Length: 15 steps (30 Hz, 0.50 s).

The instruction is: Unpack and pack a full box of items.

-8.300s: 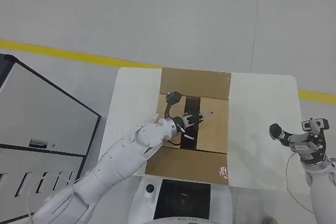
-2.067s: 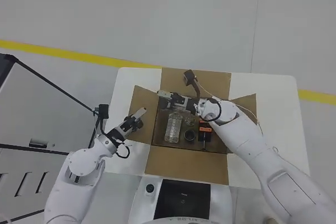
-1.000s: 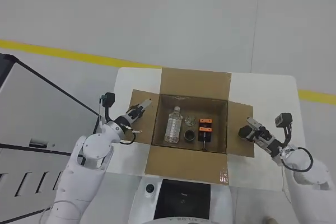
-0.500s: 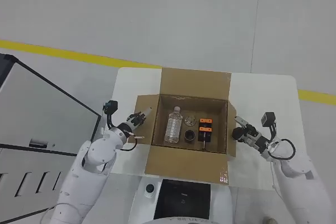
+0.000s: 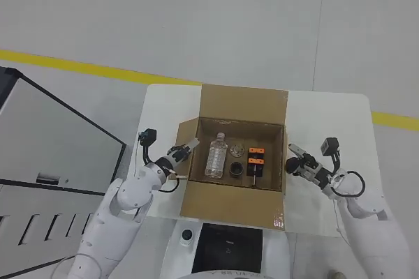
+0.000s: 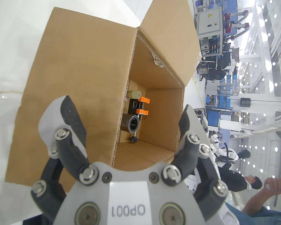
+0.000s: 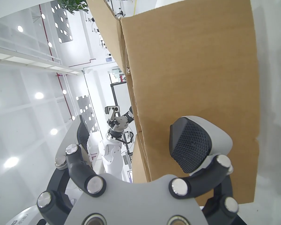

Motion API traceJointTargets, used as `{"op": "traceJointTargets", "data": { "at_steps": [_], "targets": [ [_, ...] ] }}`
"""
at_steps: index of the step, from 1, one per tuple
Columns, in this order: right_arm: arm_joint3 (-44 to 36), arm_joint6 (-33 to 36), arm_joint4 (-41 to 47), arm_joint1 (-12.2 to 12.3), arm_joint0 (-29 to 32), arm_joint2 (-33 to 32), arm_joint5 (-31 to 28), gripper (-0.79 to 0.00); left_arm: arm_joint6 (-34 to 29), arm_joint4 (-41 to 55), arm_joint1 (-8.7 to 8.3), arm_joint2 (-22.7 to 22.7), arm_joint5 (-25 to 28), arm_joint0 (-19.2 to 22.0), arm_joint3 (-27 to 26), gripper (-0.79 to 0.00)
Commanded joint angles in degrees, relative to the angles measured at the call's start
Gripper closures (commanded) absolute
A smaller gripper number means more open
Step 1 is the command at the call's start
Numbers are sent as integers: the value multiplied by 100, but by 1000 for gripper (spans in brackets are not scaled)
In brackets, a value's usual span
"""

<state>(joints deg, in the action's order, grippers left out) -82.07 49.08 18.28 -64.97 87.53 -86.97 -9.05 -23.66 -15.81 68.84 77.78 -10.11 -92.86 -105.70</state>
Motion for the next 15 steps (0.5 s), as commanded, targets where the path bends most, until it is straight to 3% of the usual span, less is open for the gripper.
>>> {"op": "traceJointTargets", "data": {
  "at_steps": [1,8,15],
  "targets": [
    [-60,1,25,19,38,-97,-20,-785,46,90,-3,82,21,1,-91,-785],
    [-655,117,184,119,353,-690,-5,-785,-107,760,-14,417,76,-7,-642,-785],
    [-1724,-7,163,195,693,-1314,-77,-785,-194,1317,4,415,142,146,-876,-785]
  ]
}}
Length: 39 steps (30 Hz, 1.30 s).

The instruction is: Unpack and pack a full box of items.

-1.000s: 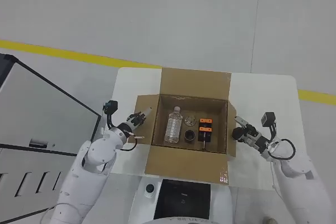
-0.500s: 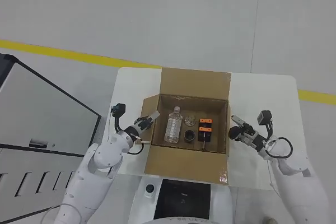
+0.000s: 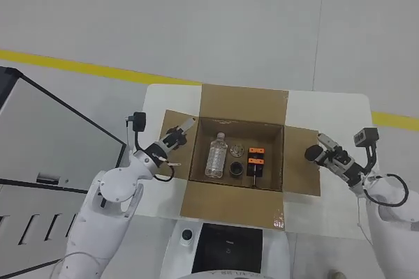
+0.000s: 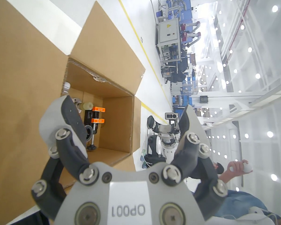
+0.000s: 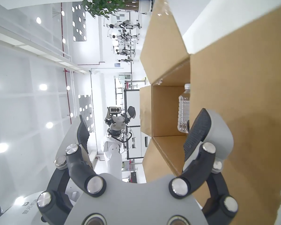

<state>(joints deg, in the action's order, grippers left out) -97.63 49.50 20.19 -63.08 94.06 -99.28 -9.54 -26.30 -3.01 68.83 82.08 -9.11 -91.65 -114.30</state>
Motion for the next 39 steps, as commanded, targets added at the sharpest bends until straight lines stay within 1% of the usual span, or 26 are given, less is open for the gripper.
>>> {"op": "traceJointTargets", "data": {
  "at_steps": [1,5,6,7,26,30,34,35,38,39],
  "targets": [
    [-321,-78,-3,11,84,-151,-77,-785,153,76,14,-40,91,41,-29,-785],
    [-752,-164,239,15,237,-424,-458,-785,189,725,62,-238,221,108,-148,-785],
    [-871,-117,161,21,250,-419,-500,-785,176,863,74,-309,221,129,-159,-785],
    [-1036,-140,-148,32,263,-395,-397,-785,105,1025,85,-398,185,155,-143,-785],
    [-1036,-140,-148,32,263,-395,-397,-785,105,1025,85,-398,185,155,-143,-785],
    [-1036,-140,-148,32,263,-395,-397,-785,269,943,92,-493,242,70,-136,-785],
    [-1036,-140,-148,32,263,-395,-397,-785,335,1120,118,-679,307,80,-176,-785],
    [-1036,-140,-148,32,263,-395,-397,-785,363,1287,133,-741,338,91,-155,-785],
    [-1036,-140,-148,32,263,-395,-397,-785,392,2262,203,-951,398,153,2,-785],
    [-1036,-140,-148,32,263,-395,-397,-785,381,2413,212,-970,400,166,28,-785]
  ]
}}
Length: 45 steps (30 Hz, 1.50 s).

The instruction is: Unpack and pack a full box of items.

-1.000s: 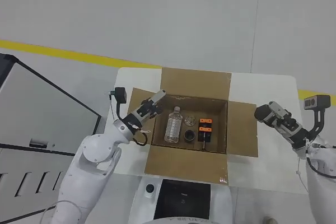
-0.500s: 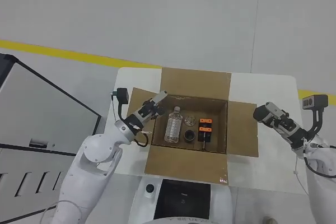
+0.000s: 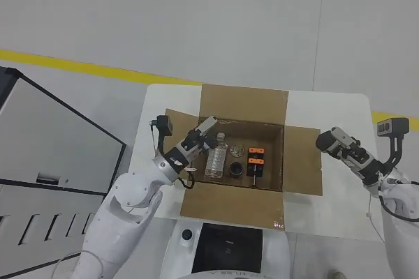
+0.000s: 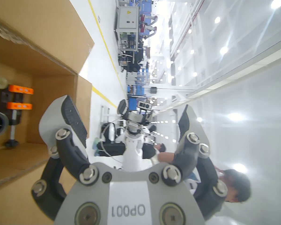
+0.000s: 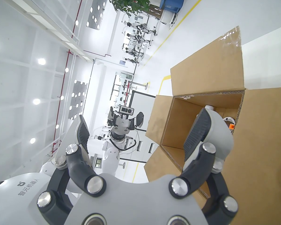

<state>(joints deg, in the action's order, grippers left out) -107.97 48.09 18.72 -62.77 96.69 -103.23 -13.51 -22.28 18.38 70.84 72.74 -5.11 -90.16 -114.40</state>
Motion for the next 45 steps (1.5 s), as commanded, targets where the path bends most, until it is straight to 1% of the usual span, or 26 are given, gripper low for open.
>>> {"op": "traceJointTargets", "data": {
  "at_steps": [1,9,11,12,13,14,15,17,18,20,21,22,23,25,30,31,33,35,37,39,41,43,45],
  "targets": [
    [-2,0,-1,0,0,0,0,-785,-21,273,11,-36,0,17,38,-785],
    [-2,0,-1,0,0,0,0,-785,-21,273,11,-36,0,17,38,-785],
    [100,25,338,-11,59,26,50,-785,-33,351,16,-61,9,10,34,-785],
    [101,53,481,-8,60,-73,-64,-785,52,278,15,-41,-11,27,54,-785],
    [128,13,631,-8,70,-188,-180,-785,412,-513,-10,30,-92,103,70,-785],
    [161,-67,840,-12,89,-307,-263,-785,543,-1611,-43,-107,-134,165,-17,-785],
    [199,-182,987,-15,112,-459,-339,-785,630,-2390,-57,-294,-136,193,-64,-785],
    [204,-420,907,-9,196,-795,-512,-785,869,-2919,-33,-598,-203,243,-59,-785],
    [194,-513,861,-9,261,-938,-578,-785,908,-3485,-37,-733,-255,350,1,-785],
    [143,-660,672,-9,427,-1181,-679,-785,949,-5273,-67,-1130,-312,571,215,-785],
    [113,-665,674,-13,516,-1243,-701,-785,916,-5760,-62,-1327,-367,638,318,-785],
    [104,-687,630,-15,591,-1312,-718,-785,852,-5698,-30,-1450,-571,666,379,-785],
    [78,-729,607,-20,651,-1346,-717,-785,824,-5473,-10,-1471,-647,666,366,-785],
    [44,-749,642,-32,753,-1333,-692,-785,824,-5473,-10,-1471,-647,666,366,-785],
    [45,-745,624,-33,769,-1330,-683,-785,824,-5473,-10,-1471,-647,666,366,-785],
    [45,-745,624,-33,769,-1330,-683,-785,852,-5795,-27,-1441,-646,721,406,-785],
    [45,-745,624,-33,769,-1330,-683,-785,805,-6799,-69,-1519,-706,758,548,-785],
    [5,-729,610,-32,757,-1306,-672,-785,774,-6748,-50,-1536,-792,763,490,-785],
    [-175,-539,641,-20,688,-1221,-567,-785,816,-6727,-38,-1492,-833,795,408,-785],
    [-392,-269,727,6,502,-1099,-352,-785,909,-6713,-37,-1383,-866,773,327,-785],
    [-661,-112,730,30,193,-828,-35,-785,1054,-6786,-45,-1238,-958,700,216,-785],
    [-803,-97,652,46,-202,-417,326,-785,1223,-6833,-57,-1062,-1060,567,77,-785],
    [-826,-73,436,55,-653,171,833,-785,1452,-6907,-74,-837,-1213,370,-115,-785]
  ]
}}
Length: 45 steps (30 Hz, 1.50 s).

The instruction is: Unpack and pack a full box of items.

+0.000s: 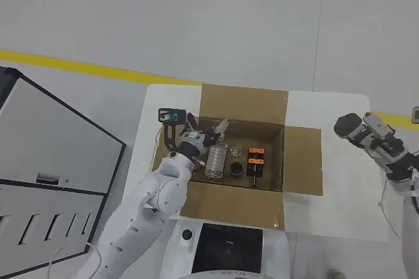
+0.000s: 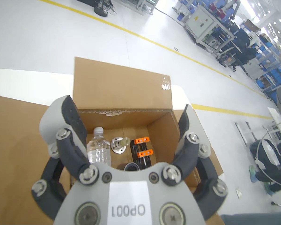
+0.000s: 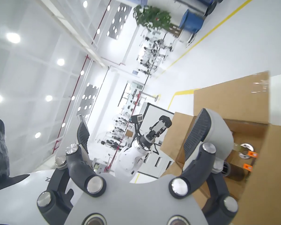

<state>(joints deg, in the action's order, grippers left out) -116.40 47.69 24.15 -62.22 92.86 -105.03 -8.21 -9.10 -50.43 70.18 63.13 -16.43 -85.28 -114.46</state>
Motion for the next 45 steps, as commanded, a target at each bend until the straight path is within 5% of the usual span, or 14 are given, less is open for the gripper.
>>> {"op": "traceJointTargets", "data": {
  "at_steps": [1,5,10,22,29,35,38,45],
  "targets": [
    [71,-107,-182,-6,-492,679,569,-785,290,33,-15,271,-137,-246,-248,-785],
    [421,-109,-675,-59,-1217,2050,1392,-785,1038,203,-43,949,-466,-1004,-785,-785],
    [809,-243,-1534,-102,-1569,2886,1549,-785,1719,673,-56,1611,-264,-1989,-1293,-785],
    [775,29,-1447,-93,-1566,2952,1585,-785,1719,673,-56,1611,-264,-1989,-1293,-785],
    [765,780,-2065,-69,-2487,3410,3002,-785,1719,673,-56,1611,-264,-1989,-1293,-785],
    [1527,858,-2901,-242,-3722,4712,4426,-785,1719,673,-56,1611,-264,-1989,-1293,-785],
    [1849,721,-2753,-417,-4082,5349,4513,-785,1719,673,-56,1611,-264,-1989,-1293,-785],
    [1849,721,-2753,-417,-4082,5349,4513,-785,1719,673,-56,1611,-264,-1989,-1293,-785]
  ]
}}
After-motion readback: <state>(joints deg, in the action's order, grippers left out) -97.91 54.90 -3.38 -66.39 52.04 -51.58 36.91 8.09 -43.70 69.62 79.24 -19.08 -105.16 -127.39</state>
